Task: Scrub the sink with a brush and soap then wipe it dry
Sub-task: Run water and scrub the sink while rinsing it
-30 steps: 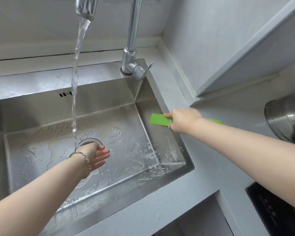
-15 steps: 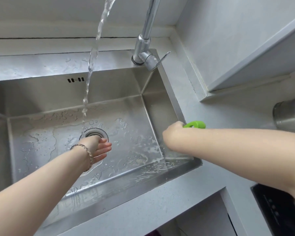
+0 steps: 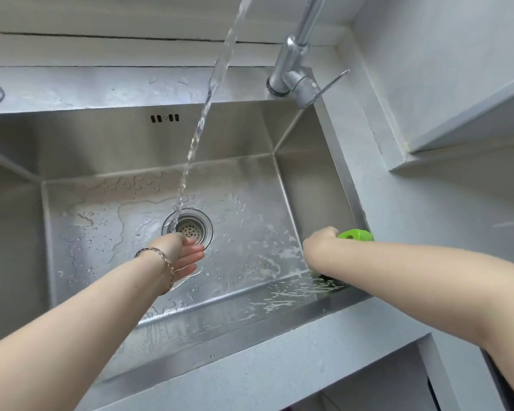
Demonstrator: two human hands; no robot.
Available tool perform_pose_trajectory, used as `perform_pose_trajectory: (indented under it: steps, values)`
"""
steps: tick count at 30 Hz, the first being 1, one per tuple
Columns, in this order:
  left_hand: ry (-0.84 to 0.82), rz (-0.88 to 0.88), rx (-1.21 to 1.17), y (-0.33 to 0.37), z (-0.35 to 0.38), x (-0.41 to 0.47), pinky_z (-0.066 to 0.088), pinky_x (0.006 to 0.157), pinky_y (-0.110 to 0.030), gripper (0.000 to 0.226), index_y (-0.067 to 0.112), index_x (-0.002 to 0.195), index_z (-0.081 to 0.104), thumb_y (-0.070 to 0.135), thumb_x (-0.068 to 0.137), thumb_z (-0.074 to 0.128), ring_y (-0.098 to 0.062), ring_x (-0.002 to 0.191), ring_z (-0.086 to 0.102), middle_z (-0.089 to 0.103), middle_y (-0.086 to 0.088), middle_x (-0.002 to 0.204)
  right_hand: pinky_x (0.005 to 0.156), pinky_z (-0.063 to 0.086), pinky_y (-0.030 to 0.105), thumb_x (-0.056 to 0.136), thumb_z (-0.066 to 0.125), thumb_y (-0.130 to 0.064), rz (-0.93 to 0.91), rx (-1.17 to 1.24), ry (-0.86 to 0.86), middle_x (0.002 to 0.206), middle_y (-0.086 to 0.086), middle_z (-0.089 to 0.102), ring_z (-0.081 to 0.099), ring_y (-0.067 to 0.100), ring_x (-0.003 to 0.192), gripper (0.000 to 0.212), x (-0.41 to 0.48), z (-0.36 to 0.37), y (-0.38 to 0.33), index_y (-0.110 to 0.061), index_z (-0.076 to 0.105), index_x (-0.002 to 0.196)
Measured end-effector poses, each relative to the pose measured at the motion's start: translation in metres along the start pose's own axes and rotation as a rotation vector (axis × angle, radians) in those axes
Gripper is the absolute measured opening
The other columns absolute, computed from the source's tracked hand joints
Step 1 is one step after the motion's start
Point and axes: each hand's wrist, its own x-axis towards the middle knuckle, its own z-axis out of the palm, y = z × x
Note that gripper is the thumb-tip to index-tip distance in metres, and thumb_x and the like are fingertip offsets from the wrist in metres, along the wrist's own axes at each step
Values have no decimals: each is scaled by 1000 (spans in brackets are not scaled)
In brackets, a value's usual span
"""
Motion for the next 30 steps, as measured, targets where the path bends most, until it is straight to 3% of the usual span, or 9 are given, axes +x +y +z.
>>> perform_pose_trajectory:
  steps: [5,9,12,14,17,20,23,26,30]
  values:
    - [48,22,-19,5,-12,17,50,52,-22,26,10,82,55,12,98,36,-5,36,60,67,2,53,98,41,36,94,48,-17,47,177,17,143,4,44,46,24,129,45,13,-13,-14,-10,42,139]
    - [69,11,-92,10,-12,16,50,40,-20,22,8,91,55,12,99,36,-8,40,62,68,-4,77,90,47,35,94,45,-10,114,389,226,136,4,52,54,24,122,38,4,-42,8,-10,50,132]
    - [58,57,-203,15,-7,13,57,63,-27,30,5,122,49,15,100,32,-17,91,66,60,-10,114,76,45,27,95,47,-32,70,1007,343,115,4,64,63,25,103,34,-13,-65,0,-17,57,123]
    - [63,110,-282,22,-3,8,48,91,-35,40,6,137,35,21,101,28,-23,116,55,51,-11,131,58,45,25,93,51,-38,-102,1576,338,79,5,62,60,24,66,39,-31,-86,-14,-23,55,128]
    - [13,149,-433,35,1,4,40,96,-39,46,8,131,40,37,101,21,-21,91,59,57,-10,105,35,27,13,95,51,-28,-419,2157,142,57,2,37,31,9,38,40,-58,-107,-37,-28,47,135]
    - [-48,169,-555,44,5,2,47,85,-39,56,7,125,41,50,98,19,-22,76,58,57,-12,90,31,22,8,96,46,-33,-608,2294,11,59,1,32,25,3,31,40,-70,-113,-51,-37,43,136]
    - [-63,169,-494,39,15,-3,50,72,-36,57,8,103,47,57,96,18,-22,80,61,62,-8,96,31,22,7,94,51,-33,-524,2317,102,58,1,35,28,7,39,44,-69,-111,-54,-37,42,138]
    - [-59,25,-366,32,18,-3,48,61,-30,59,10,75,49,57,94,20,-20,62,59,64,-8,69,41,34,13,90,56,-35,-351,2174,344,77,-4,63,38,6,49,47,-67,-101,-62,-38,45,136]
    - [-101,-132,-313,32,11,-1,51,62,-29,39,10,69,55,31,93,31,-20,55,61,63,-7,58,101,37,26,89,57,-36,-344,1915,510,139,-6,51,53,12,121,48,-77,-75,-62,-33,46,136]
